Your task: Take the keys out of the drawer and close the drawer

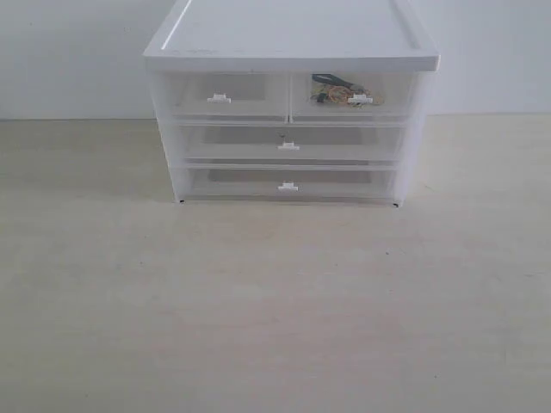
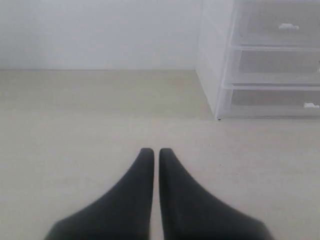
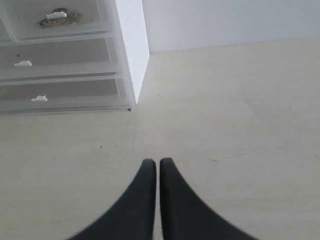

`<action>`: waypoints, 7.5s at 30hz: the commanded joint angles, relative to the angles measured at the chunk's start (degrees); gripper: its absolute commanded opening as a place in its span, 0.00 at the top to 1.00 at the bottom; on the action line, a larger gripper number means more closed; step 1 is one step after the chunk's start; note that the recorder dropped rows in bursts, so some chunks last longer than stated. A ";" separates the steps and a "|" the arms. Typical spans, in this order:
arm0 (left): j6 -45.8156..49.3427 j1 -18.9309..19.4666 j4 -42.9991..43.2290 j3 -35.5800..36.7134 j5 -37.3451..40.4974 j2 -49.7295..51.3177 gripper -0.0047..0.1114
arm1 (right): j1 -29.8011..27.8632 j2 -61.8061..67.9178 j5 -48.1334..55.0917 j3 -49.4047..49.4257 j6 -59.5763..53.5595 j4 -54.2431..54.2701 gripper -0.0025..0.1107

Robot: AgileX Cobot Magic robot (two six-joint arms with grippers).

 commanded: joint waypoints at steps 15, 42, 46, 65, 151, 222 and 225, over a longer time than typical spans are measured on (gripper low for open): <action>-0.56 0.23 0.12 0.18 0.03 -0.20 0.92 | -0.11 -0.24 -16.74 -1.16 1.43 -0.48 0.98; -0.56 0.23 0.12 0.18 0.03 -0.20 0.92 | -0.11 42.50 -13.22 -27.69 3.04 10.94 0.98; -0.56 0.23 0.12 0.18 0.03 -0.20 0.92 | -0.11 42.50 -12.95 -27.69 2.03 10.94 0.98; -0.56 0.20 -9.47 -8.64 -15.03 4.33 0.92 | 13.57 49.84 -18.02 -29.07 -20.36 10.94 0.98; 46.19 -24.14 -20.93 -48.02 -29.20 87.06 0.92 | 31.82 111.12 -89.86 -35.01 70.02 8.54 0.98; 42.97 -24.14 -21.13 -55.88 -55.45 106.60 0.92 | 29.54 111.32 -87.75 -44.65 64.06 20.54 0.72; 42.97 -24.14 -21.13 -55.88 -55.45 106.60 0.92 | 29.54 111.32 -87.33 -44.65 68.47 20.54 0.72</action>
